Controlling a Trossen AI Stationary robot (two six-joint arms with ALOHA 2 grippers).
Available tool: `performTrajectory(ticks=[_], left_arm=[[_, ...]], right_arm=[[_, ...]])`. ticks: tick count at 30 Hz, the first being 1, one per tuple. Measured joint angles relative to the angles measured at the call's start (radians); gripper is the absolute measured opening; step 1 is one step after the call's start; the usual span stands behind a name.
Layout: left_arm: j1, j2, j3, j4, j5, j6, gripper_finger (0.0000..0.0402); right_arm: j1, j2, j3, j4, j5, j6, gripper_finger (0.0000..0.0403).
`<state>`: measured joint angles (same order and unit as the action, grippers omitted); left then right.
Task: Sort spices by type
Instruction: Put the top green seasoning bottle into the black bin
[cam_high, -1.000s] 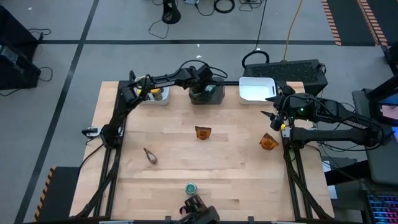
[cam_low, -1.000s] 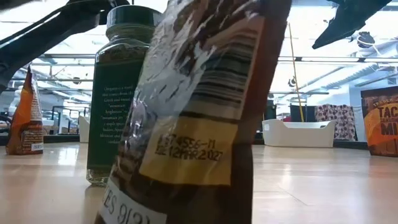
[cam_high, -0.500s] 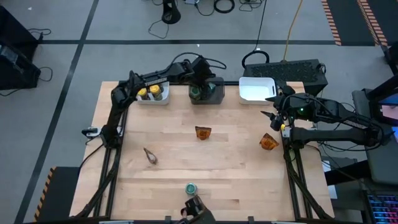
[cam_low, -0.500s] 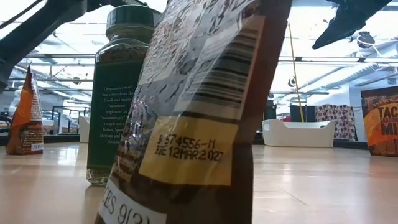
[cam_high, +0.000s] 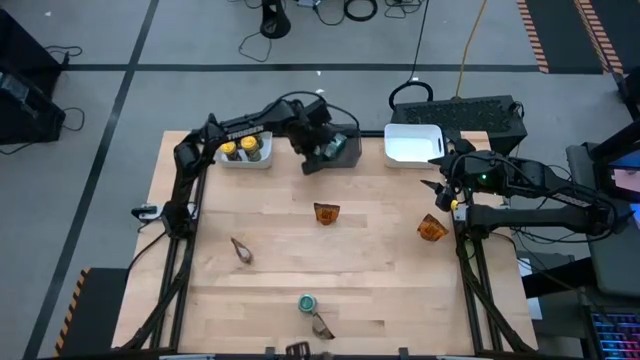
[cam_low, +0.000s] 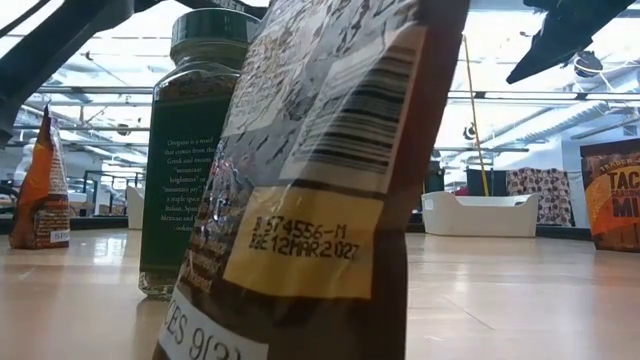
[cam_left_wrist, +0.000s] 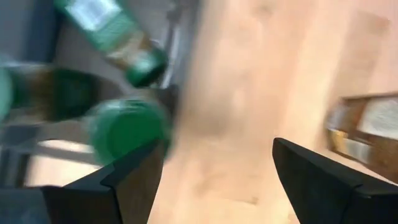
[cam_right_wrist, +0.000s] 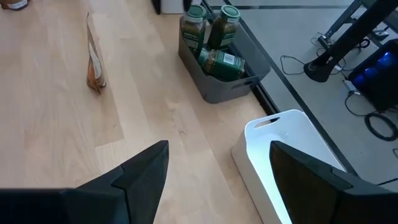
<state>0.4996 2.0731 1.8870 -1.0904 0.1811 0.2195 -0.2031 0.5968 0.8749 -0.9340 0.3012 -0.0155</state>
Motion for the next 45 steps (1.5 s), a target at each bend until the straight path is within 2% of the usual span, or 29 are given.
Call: performTrajectory(ticks=[6, 10, 16, 18, 22, 25, 28, 34, 39, 45], left_arm=[[-0.067, -0.101, 0.0, 0.012, -0.008, 0.004, 0.0301], [-0.125, -0.203, 0.0, 0.031, -0.099, -0.025, 0.0301], [-0.253, -0.333, 0.001, 0.033, -0.095, -0.083, 0.0301], [-0.303, -0.345, 0.001, 0.035, -0.108, -0.083, 0.0301], [-0.366, -0.345, 0.0, 0.03, -0.208, -0.082, 0.0301], [-0.375, -0.327, 0.0, 0.036, -0.211, -0.062, 0.0301], [-0.356, -0.32, -0.031, 0.056, -0.211, -0.044, 0.0301], [-0.268, -0.321, -0.136, 0.093, -0.192, -0.029, 0.0301], [-0.159, -0.37, -0.325, 0.231, -0.078, 0.001, 0.0301], [-0.018, -0.541, -0.591, 0.339, 0.019, 0.013, 0.0301]], right_arm=[[0.0, 0.0, 0.0, 0.005, 0.0, -0.012, 0.0263], [0.0, 0.0, 0.0, 0.005, 0.0, -0.023, 0.0263], [0.0, 0.0, 0.0, 0.004, -0.001, -0.024, 0.0263], [0.0, 0.0, 0.0, 0.005, -0.012, -0.032, 0.0263], [0.0, 0.0, 0.0, 0.035, -0.019, -0.042, 0.0263], [0.0, 0.004, -0.009, 0.078, -0.019, -0.049, 0.0263], [0.0, 0.006, -0.06, 0.142, -0.022, -0.071, 0.0263], [-0.001, 0.076, -0.166, 0.354, -0.108, -0.143, 0.0263], [-0.014, 0.239, -0.143, 0.504, -0.125, -0.199, 0.0263], [-0.113, 0.536, -0.033, 0.618, -0.158, -0.354, 0.0263]])
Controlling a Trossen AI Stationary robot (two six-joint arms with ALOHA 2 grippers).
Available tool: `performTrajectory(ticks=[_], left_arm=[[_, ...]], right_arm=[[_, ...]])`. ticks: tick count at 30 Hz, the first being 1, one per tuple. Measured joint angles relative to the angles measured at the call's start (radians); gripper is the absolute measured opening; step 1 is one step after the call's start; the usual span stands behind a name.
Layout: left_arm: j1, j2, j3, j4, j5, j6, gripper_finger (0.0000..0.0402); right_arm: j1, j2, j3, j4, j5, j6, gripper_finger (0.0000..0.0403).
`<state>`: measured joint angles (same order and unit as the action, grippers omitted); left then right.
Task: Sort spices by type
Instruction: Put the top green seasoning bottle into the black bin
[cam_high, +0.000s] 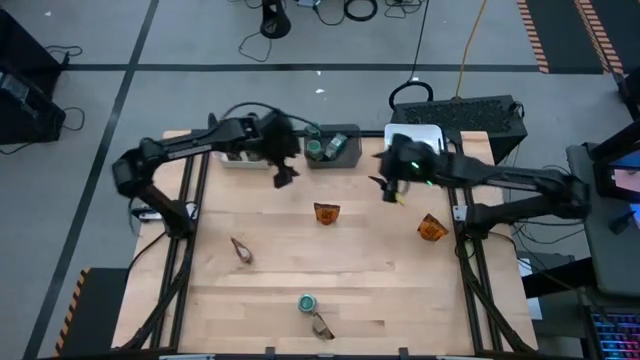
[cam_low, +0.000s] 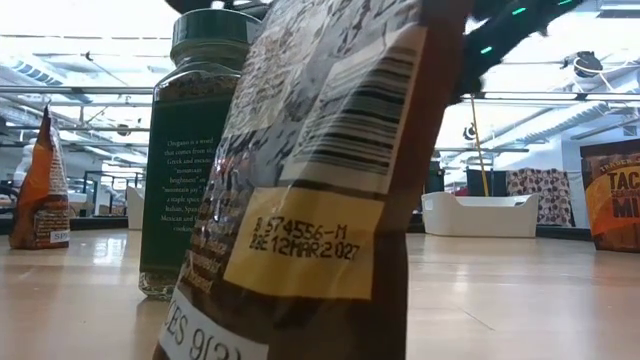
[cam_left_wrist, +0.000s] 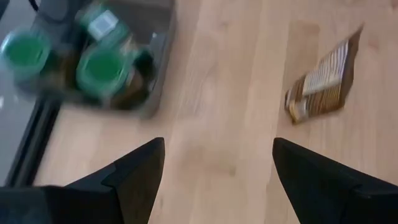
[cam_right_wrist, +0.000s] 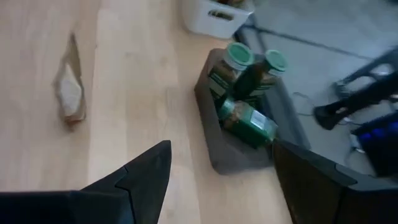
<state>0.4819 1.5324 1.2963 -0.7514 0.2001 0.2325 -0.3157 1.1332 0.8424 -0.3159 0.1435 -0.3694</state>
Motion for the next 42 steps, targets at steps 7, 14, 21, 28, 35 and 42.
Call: performTrajectory(ticks=[7, 14, 21, 28, 35, 42], left_arm=[[0.046, -0.229, -0.244, 0.265, 0.075, -0.007, 0.0301], [0.033, -0.327, -0.365, 0.39, 0.097, 0.036, 0.0301], [0.033, -0.331, -0.389, 0.379, 0.099, 0.058, 0.0301], [0.046, -0.332, -0.389, 0.378, 0.101, 0.119, 0.0301], [0.072, -0.33, -0.388, 0.417, 0.103, 0.176, 0.0301], [0.101, -0.33, -0.388, 0.453, 0.106, 0.23, 0.0301]], right_arm=[[-0.219, 0.39, 0.324, -0.041, -0.29, -0.27, 0.0263], [-0.322, 0.764, 0.797, -0.381, -0.359, -0.431, 0.0263], [-0.377, 1.018, 1.05, -0.585, -0.348, -0.538, 0.0263], [-0.369, 1.103, 1.09, -0.594, -0.345, -0.727, 0.0263], [-0.339, 1.14, 1.09, -0.571, -0.272, -0.869, 0.0263], [-0.325, 1.154, 1.09, -0.531, -0.243, -0.883, 0.0263]])
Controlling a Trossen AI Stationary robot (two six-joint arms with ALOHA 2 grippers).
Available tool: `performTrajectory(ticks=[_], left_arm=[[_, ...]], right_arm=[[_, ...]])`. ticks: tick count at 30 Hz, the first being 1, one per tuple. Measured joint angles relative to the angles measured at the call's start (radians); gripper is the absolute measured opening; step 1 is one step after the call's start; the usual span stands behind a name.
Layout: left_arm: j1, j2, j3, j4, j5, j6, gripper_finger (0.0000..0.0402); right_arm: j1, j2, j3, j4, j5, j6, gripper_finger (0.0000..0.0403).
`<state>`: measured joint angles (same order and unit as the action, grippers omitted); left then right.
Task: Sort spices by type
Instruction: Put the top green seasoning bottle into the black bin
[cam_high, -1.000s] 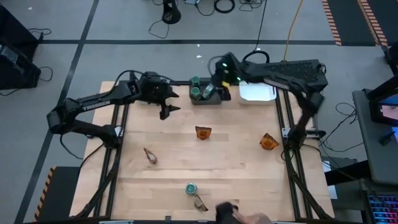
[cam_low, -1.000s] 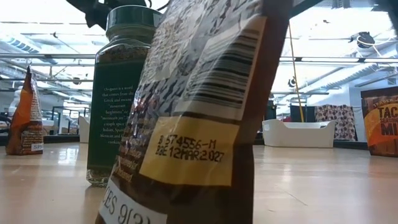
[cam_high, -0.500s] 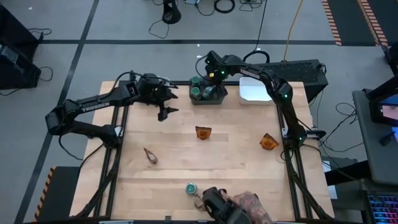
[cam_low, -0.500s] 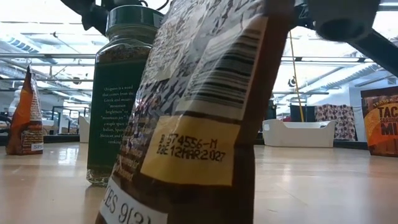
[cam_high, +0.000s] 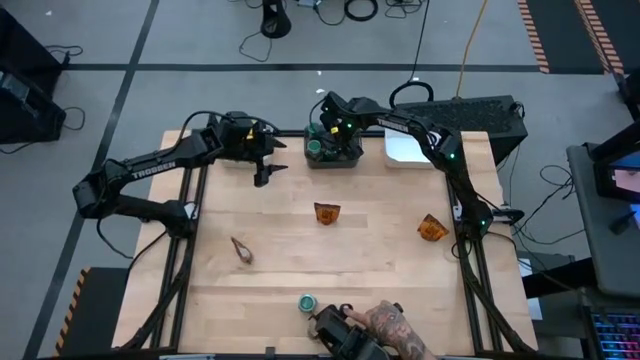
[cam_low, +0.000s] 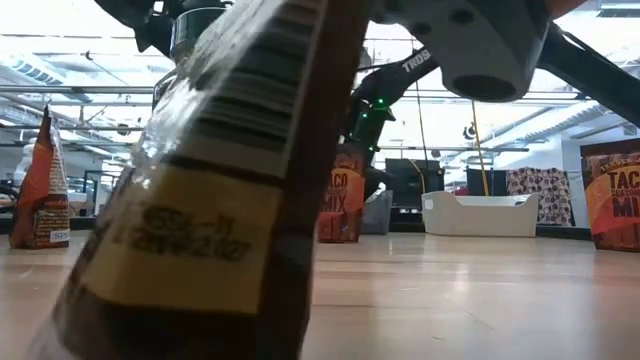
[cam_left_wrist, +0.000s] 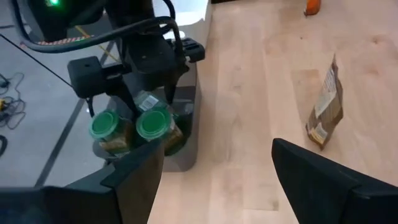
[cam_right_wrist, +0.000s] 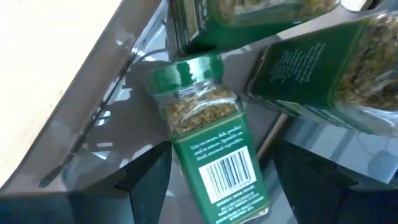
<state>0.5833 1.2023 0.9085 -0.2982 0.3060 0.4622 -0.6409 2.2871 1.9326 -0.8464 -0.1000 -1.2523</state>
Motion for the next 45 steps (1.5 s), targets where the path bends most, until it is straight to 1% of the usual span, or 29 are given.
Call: performTrajectory(ticks=[6, 15, 18, 24, 25, 27, 29, 32, 38, 43, 45], left_arm=[[0.028, 0.001, 0.0, 0.007, 0.005, 0.043, 0.0301], [0.041, 0.001, 0.0, 0.023, 0.032, 0.045, 0.0301], [0.043, 0.001, 0.0, 0.024, 0.033, 0.045, 0.0301], [0.045, 0.001, 0.0, 0.03, 0.033, 0.045, 0.0301], [0.045, 0.001, 0.0, 0.03, 0.033, 0.044, 0.0301], [0.045, 0.001, 0.0, 0.029, 0.033, 0.044, 0.0301], [0.045, 0.001, 0.0, 0.029, 0.033, 0.044, 0.0301], [0.045, 0.001, 0.0, 0.028, 0.033, 0.044, 0.0301], [0.045, 0.001, 0.0, 0.029, 0.033, 0.05, 0.0301], [0.045, 0.001, 0.0, 0.04, 0.033, 0.05, 0.0301], [0.045, 0.001, 0.0, 0.054, 0.058, 0.047, 0.0301]], right_arm=[[-0.003, 0.011, 0.0, -0.021, -0.001, 0.009, 0.0263], [-0.014, 0.043, 0.001, -0.05, 0.01, 0.029, 0.0259], [-0.014, 0.043, 0.001, -0.05, 0.034, 0.044, 0.024], [-0.014, 0.043, 0.02, -0.048, 0.056, 0.063, 0.0168], [-0.013, 0.045, 0.03, -0.052, 0.06, 0.07, 0.0164], [-0.013, 0.047, 0.05, -0.067, 0.077, 0.088, 0.0163], [-0.011, 0.047, 0.073, -0.095, 0.121, 0.088, 0.0163], [-0.011, 0.047, 0.117, -0.175, 0.16, 0.09, 0.0163], [-0.011, 0.047, 0.214, -0.317, 0.154, 0.13, 0.0174], [-0.011, 0.047, 0.294, -0.347, 0.152, 0.16, 0.017], [-0.011, 0.045, 0.323, -0.362, 0.146, 0.169, 0.017]])
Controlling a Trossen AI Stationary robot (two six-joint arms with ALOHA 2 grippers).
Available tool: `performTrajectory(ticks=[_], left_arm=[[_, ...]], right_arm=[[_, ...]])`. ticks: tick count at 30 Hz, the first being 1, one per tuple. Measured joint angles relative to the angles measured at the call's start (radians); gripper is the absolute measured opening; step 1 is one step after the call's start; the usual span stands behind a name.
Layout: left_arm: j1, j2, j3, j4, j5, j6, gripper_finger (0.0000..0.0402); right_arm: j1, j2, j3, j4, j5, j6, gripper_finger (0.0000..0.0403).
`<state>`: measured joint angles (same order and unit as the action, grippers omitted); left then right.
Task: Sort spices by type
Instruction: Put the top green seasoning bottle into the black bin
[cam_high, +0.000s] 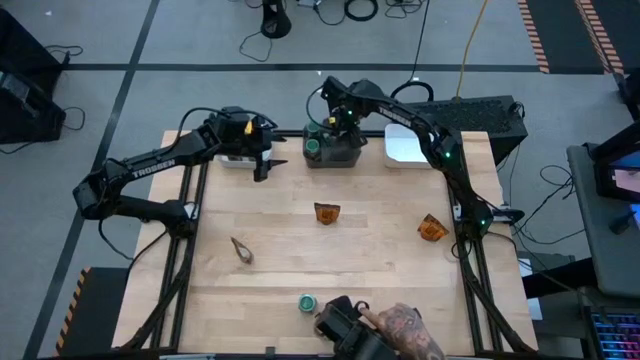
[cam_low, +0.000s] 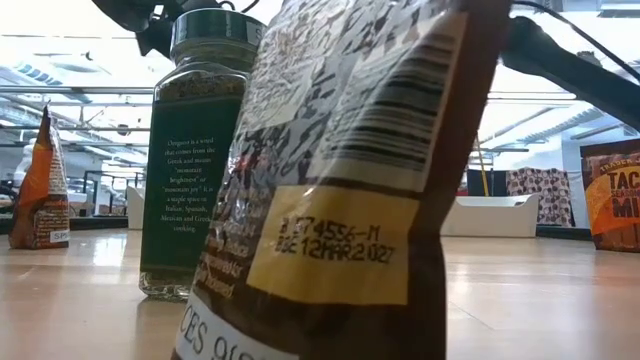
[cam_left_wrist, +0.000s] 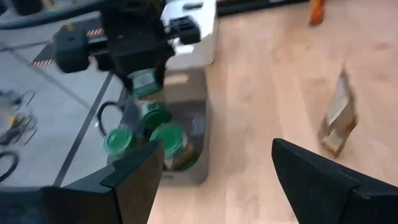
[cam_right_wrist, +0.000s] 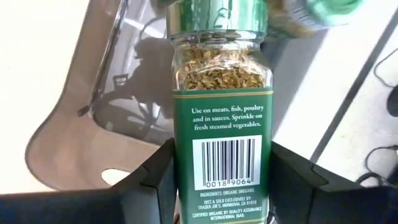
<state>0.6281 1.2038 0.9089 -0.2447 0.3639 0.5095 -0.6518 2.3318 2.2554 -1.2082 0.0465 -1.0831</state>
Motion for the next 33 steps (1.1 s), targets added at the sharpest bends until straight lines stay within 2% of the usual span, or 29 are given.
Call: performTrajectory(ticks=[4, 8, 14, 19, 26, 33], left_arm=[[-0.006, 0.006, 0.0, 0.046, 0.082, -0.004, 0.0301], [-0.009, 0.02, 0.0, 0.12, 0.087, 0.011, 0.0301], [-0.038, 0.108, 0.002, 0.315, 0.087, 0.122, 0.0301], [-0.073, 0.206, 0.002, 0.457, 0.085, 0.197, 0.0301], [-0.105, 0.278, 0.001, 0.52, 0.053, 0.311, 0.0301], [-0.126, 0.32, 0.001, 0.581, -0.02, 0.32, 0.0301]], right_arm=[[-0.002, 0.0, 0.072, -0.109, -0.057, 0.02, 0.017], [-0.01, -0.03, 0.09, -0.172, -0.165, 0.039, 0.017], [-0.021, -0.085, 0.09, -0.189, -0.427, 0.05, 0.017], [-0.014, -0.089, 0.09, -0.195, -0.573, 0.035, 0.0171], [0.001, -0.089, 0.09, -0.207, -0.602, -0.007, 0.0171], [0.004, -0.089, 0.089, -0.202, -0.603, -0.028, 0.0171]])
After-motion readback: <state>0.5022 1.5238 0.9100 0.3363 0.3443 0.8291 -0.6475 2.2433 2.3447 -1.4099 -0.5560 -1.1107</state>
